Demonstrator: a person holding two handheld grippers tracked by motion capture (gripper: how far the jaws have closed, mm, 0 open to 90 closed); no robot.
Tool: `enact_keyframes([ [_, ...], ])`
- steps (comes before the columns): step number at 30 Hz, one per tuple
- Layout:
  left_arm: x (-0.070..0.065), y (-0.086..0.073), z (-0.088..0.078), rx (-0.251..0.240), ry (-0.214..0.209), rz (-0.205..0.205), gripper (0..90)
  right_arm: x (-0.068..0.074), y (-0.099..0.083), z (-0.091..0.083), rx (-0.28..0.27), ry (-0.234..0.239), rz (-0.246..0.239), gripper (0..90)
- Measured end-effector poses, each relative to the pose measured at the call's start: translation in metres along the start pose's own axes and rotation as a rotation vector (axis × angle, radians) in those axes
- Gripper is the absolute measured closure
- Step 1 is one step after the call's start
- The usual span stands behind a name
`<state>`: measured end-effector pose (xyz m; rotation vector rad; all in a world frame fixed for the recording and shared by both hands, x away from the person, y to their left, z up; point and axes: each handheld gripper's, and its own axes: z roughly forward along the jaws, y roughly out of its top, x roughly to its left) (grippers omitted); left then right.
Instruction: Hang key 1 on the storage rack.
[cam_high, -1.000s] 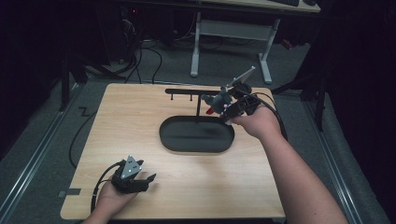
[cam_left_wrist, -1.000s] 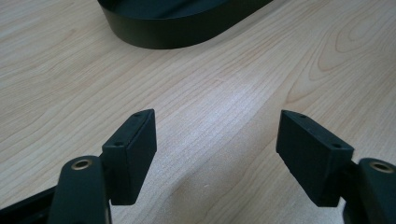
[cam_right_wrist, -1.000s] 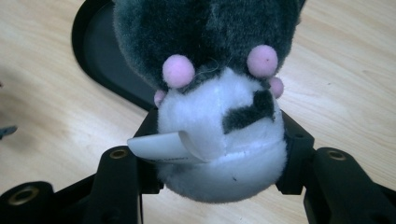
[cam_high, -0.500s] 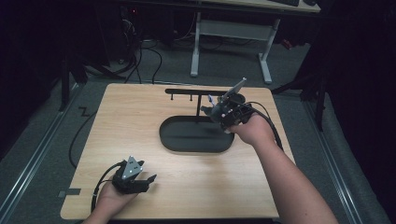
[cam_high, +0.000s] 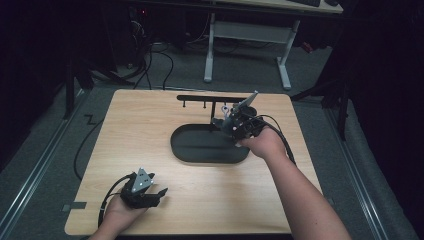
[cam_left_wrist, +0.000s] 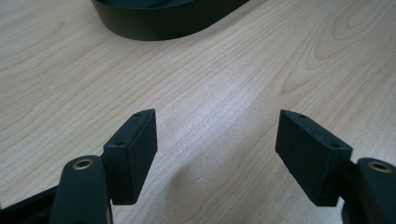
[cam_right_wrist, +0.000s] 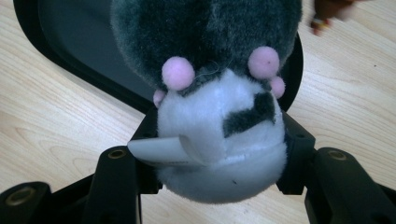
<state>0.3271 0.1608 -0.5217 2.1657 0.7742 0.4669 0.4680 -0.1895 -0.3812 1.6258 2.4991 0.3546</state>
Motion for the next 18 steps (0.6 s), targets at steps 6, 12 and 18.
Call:
enact_keyframes([
  [6,-0.0003,0.0000,0.0000,0.006,-0.003,0.003,29.8,-0.0020,0.0010,0.0060,-0.013,-0.006,0.009,42.7],
  [12,-0.0007,-0.0002,0.0006,0.009,-0.005,0.007,29.8,-0.0008,0.0002,0.0106,-0.022,0.000,0.015,32.6],
  [18,-0.0010,-0.0001,0.0003,0.005,-0.003,0.007,29.7,0.0007,-0.0028,0.0100,-0.025,0.003,0.011,32.7],
])
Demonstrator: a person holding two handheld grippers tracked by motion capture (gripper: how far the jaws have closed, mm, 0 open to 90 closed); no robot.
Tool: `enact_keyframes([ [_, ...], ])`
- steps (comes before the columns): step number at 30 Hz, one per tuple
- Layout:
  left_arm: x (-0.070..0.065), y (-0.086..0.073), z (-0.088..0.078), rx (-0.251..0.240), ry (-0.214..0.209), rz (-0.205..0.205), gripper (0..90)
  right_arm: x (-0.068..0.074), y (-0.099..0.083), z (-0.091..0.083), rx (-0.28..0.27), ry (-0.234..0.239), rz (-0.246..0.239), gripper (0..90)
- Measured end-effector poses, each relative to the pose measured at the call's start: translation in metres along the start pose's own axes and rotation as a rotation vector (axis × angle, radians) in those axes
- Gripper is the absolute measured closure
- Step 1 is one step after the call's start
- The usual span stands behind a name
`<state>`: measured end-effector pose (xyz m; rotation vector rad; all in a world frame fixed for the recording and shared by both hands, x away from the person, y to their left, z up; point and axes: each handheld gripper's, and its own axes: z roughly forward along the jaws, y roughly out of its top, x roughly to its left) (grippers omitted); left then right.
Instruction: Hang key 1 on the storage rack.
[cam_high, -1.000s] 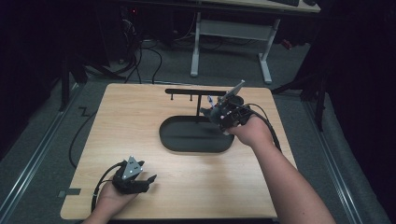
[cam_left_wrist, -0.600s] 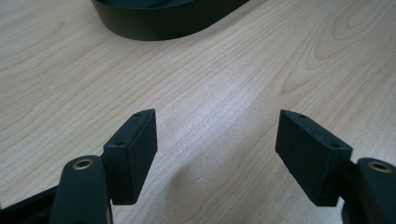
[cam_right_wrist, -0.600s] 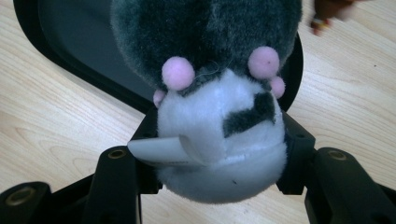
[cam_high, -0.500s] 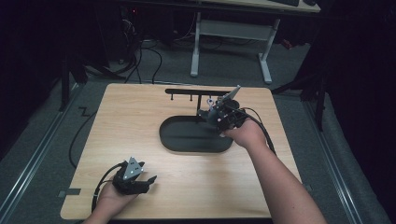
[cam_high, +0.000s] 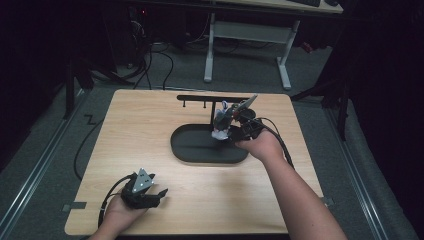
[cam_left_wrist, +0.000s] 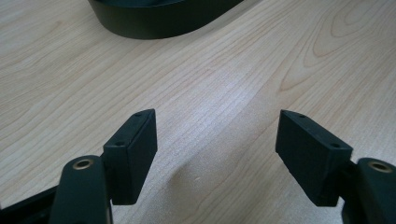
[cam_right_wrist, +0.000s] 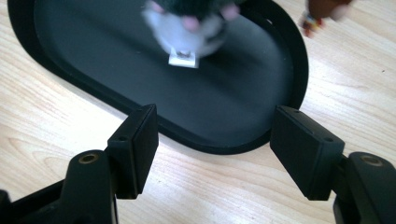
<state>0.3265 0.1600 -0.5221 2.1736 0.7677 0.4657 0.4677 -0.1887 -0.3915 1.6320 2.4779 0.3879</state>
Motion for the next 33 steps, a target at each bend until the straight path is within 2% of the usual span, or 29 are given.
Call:
enact_keyframes([
  [9,0.000,0.001,0.001,-0.004,-0.002,0.001,29.6,0.001,-0.015,-0.004,-0.015,-0.003,-0.002,34.0],
  [12,-0.002,0.002,0.001,-0.004,-0.010,0.002,29.6,0.004,-0.027,-0.008,-0.035,0.004,-0.013,34.7],
  [24,-0.002,0.004,0.005,0.000,-0.022,-0.009,30.3,0.014,-0.066,-0.003,-0.095,0.031,-0.062,35.6],
  [25,-0.002,0.004,0.005,0.001,-0.023,-0.008,30.4,0.016,-0.072,-0.002,-0.112,0.041,-0.061,35.6],
  [27,-0.002,0.004,0.005,0.004,-0.024,-0.005,30.4,0.018,-0.079,-0.001,-0.142,0.034,-0.080,35.6],
  [32,-0.002,0.004,0.005,0.004,-0.027,-0.010,30.6,0.022,-0.095,0.003,-0.203,0.018,-0.088,34.7],
  [33,-0.002,0.003,0.004,0.005,-0.030,-0.012,30.7,0.023,-0.103,0.006,-0.246,0.010,-0.092,34.6],
])
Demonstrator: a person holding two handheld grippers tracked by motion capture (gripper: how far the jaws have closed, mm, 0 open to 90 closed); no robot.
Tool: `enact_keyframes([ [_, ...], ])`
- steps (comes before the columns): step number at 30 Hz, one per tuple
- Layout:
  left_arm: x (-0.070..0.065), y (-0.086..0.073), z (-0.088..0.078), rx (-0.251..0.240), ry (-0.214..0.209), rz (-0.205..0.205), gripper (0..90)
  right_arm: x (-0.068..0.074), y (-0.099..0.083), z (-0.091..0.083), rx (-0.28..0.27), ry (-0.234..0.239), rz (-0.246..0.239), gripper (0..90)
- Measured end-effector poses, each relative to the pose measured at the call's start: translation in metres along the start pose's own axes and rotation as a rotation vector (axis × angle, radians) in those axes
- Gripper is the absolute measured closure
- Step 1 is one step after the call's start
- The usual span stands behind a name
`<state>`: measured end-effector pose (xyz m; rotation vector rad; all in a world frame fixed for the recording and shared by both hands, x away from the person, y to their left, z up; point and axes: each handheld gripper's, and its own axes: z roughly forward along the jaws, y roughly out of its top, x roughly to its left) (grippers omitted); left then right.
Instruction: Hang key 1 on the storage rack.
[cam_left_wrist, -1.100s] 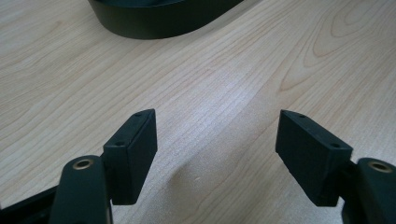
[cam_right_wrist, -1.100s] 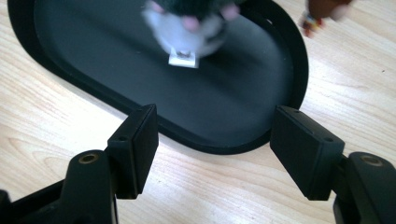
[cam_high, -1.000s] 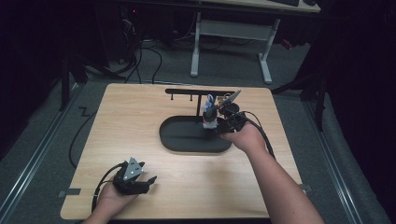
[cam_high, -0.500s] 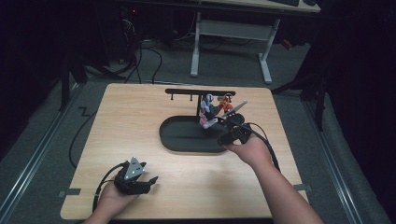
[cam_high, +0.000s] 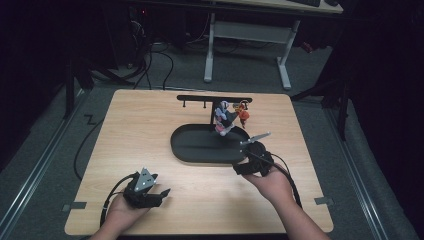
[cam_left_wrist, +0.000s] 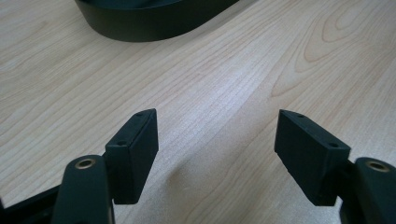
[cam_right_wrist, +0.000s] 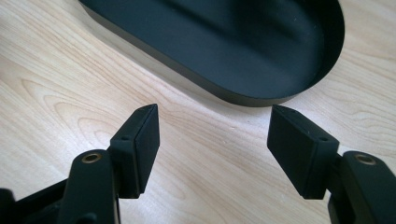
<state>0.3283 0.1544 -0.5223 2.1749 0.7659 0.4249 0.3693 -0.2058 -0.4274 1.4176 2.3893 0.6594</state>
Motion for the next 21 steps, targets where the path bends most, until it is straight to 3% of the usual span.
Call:
enact_keyframes([
  [1,0.000,0.000,0.000,0.000,0.000,0.000,30.8,0.000,0.000,0.000,0.000,0.000,0.000,34.6],
  [2,0.000,-0.001,0.000,0.000,-0.006,-0.003,30.9,0.000,-0.011,0.002,-0.046,-0.003,-0.013,34.3],
  [3,0.000,-0.001,0.000,0.000,-0.006,-0.003,31.0,0.000,-0.011,0.002,-0.046,-0.003,-0.013,34.3],
  [4,0.000,-0.001,-0.001,0.000,-0.013,-0.009,31.1,0.001,-0.023,0.004,-0.097,-0.013,-0.025,33.6],
  [5,0.000,-0.001,-0.001,0.000,-0.013,-0.009,31.2,0.001,-0.023,0.004,-0.097,-0.013,-0.025,33.6],
  [9,-0.001,-0.001,0.001,0.004,-0.028,-0.009,31.4,0.002,-0.062,0.015,-0.228,-0.060,-0.102,32.6],
  [13,-0.002,-0.001,0.002,0.006,-0.036,-0.003,31.3,0.001,-0.082,0.021,-0.273,-0.046,-0.074,29.8],
  [14,-0.003,-0.001,0.003,0.005,-0.037,-0.001,31.3,0.001,-0.095,0.023,-0.300,-0.047,-0.055,27.0],
  [15,-0.003,-0.001,0.003,0.007,-0.039,0.001,31.3,0.001,-0.095,0.023,-0.300,-0.047,-0.055,27.0],
  [17,-0.004,0.000,0.003,0.007,-0.040,0.006,31.2,0.001,-0.117,0.022,-0.393,-0.061,-0.025,26.4],
  [21,-0.006,0.001,0.004,0.002,-0.045,0.012,31.0,-0.006,-0.130,0.012,-0.439,-0.088,-0.004,25.5],
])
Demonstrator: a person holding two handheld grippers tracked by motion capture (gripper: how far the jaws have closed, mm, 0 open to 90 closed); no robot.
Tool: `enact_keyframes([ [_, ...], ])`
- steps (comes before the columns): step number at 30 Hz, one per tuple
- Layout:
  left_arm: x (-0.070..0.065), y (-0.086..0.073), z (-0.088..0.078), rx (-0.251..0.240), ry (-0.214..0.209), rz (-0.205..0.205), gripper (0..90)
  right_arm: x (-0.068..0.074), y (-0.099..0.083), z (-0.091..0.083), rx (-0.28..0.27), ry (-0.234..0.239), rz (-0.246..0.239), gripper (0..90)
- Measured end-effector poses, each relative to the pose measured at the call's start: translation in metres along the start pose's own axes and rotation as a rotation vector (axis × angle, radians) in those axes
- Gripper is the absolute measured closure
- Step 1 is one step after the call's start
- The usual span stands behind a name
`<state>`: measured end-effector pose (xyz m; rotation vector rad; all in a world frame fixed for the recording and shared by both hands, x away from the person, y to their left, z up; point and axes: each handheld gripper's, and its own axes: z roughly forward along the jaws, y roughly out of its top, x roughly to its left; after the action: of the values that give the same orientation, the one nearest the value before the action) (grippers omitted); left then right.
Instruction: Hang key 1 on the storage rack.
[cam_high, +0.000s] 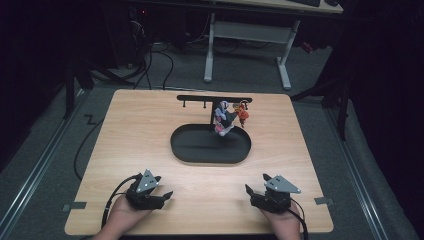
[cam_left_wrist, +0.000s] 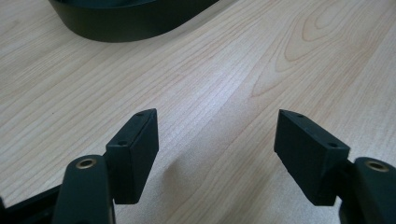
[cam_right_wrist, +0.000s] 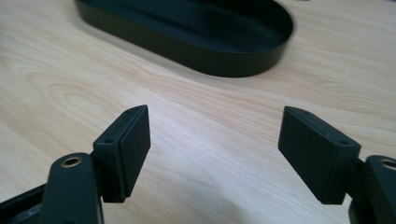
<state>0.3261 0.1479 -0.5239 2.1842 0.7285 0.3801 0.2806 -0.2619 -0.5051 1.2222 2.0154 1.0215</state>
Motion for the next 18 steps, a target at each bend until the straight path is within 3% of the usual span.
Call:
enact_keyframes([
  [3,0.000,0.001,0.000,-0.002,0.001,-0.003,31.0,-0.008,-0.006,0.001,0.003,0.007,0.065,25.1],
  [9,0.000,0.000,-0.001,-0.006,0.004,-0.004,30.8,-0.010,-0.008,0.006,0.012,0.021,0.089,24.7],
  [14,0.004,-0.002,-0.001,-0.011,-0.011,-0.025,30.8,-0.012,-0.006,0.003,-0.013,-0.008,0.127,24.8],
  [18,0.004,-0.002,0.000,-0.005,-0.008,-0.006,30.8,-0.015,-0.005,0.002,-0.021,-0.014,0.145,25.1],
])
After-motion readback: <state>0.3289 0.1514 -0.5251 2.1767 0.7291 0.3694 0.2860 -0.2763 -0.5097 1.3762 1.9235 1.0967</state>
